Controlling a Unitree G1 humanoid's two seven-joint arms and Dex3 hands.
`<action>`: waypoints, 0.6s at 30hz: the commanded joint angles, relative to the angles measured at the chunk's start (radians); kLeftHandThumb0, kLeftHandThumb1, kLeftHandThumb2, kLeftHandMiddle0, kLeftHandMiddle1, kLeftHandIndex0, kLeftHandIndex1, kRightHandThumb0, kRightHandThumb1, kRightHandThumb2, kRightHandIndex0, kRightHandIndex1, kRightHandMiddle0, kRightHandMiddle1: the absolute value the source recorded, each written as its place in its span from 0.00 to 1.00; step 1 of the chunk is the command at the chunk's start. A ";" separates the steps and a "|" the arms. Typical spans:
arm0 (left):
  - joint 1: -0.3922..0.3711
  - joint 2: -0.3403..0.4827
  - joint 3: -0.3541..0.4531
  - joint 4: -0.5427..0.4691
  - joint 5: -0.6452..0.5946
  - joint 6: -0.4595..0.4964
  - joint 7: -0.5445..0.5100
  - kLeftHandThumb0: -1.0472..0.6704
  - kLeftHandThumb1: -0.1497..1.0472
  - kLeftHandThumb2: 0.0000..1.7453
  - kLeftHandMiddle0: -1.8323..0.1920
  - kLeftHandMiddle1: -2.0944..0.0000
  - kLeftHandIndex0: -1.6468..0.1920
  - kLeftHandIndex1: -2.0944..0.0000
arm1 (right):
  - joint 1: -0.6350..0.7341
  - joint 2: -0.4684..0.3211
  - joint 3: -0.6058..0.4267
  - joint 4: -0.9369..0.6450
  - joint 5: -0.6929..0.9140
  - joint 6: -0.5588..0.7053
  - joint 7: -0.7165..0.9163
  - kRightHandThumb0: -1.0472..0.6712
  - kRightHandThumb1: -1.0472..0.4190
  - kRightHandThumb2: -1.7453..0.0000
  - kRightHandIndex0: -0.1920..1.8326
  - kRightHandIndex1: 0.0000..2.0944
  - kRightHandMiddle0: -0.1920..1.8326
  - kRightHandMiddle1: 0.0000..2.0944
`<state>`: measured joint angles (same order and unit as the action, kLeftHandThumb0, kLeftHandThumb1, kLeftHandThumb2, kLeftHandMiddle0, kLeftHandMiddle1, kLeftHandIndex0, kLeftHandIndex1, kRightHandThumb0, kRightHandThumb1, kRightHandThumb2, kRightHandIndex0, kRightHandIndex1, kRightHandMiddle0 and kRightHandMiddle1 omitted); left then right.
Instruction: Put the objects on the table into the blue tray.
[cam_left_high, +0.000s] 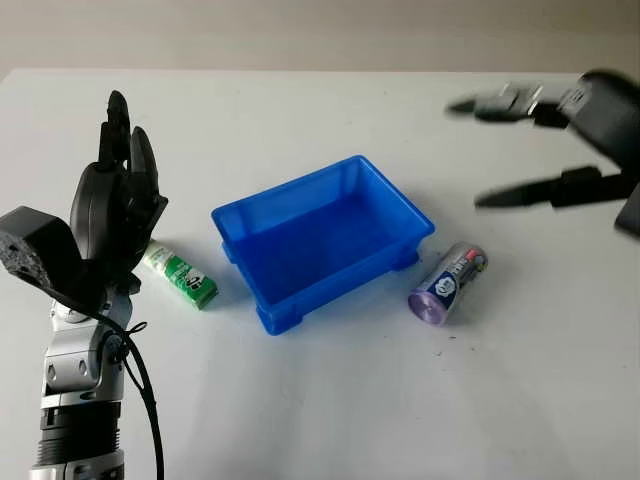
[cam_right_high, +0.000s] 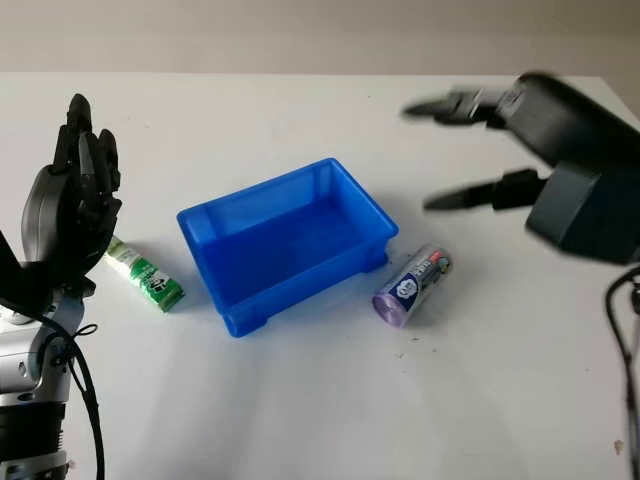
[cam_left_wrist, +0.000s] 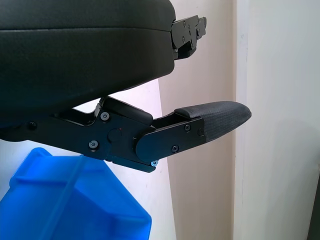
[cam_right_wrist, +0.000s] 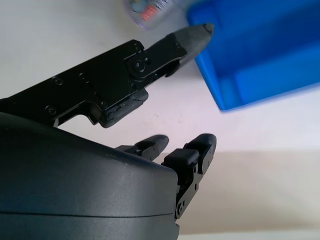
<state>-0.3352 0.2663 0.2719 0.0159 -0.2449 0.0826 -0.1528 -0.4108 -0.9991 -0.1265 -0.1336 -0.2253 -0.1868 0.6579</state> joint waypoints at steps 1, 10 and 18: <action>-0.023 0.003 -0.005 0.004 -0.001 -0.004 -0.004 0.18 1.00 0.40 1.00 1.00 1.00 1.00 | 0.015 -0.041 0.013 -0.002 -0.023 -0.067 0.015 0.27 0.20 0.97 0.32 0.04 0.35 0.05; -0.026 0.002 -0.008 -0.004 -0.003 0.002 0.003 0.18 1.00 0.40 1.00 1.00 1.00 1.00 | 0.019 -0.079 0.038 0.023 -0.063 -0.190 0.064 0.33 0.20 0.96 0.34 0.04 0.37 0.04; -0.021 0.009 -0.005 -0.011 -0.007 0.011 -0.004 0.19 1.00 0.40 1.00 1.00 1.00 1.00 | 0.013 -0.075 0.045 0.029 -0.082 -0.242 0.057 0.35 0.18 0.97 0.39 0.05 0.41 0.05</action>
<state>-0.3424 0.2671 0.2616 0.0162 -0.2474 0.0915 -0.1549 -0.3919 -1.0595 -0.0839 -0.1084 -0.3043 -0.4202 0.7179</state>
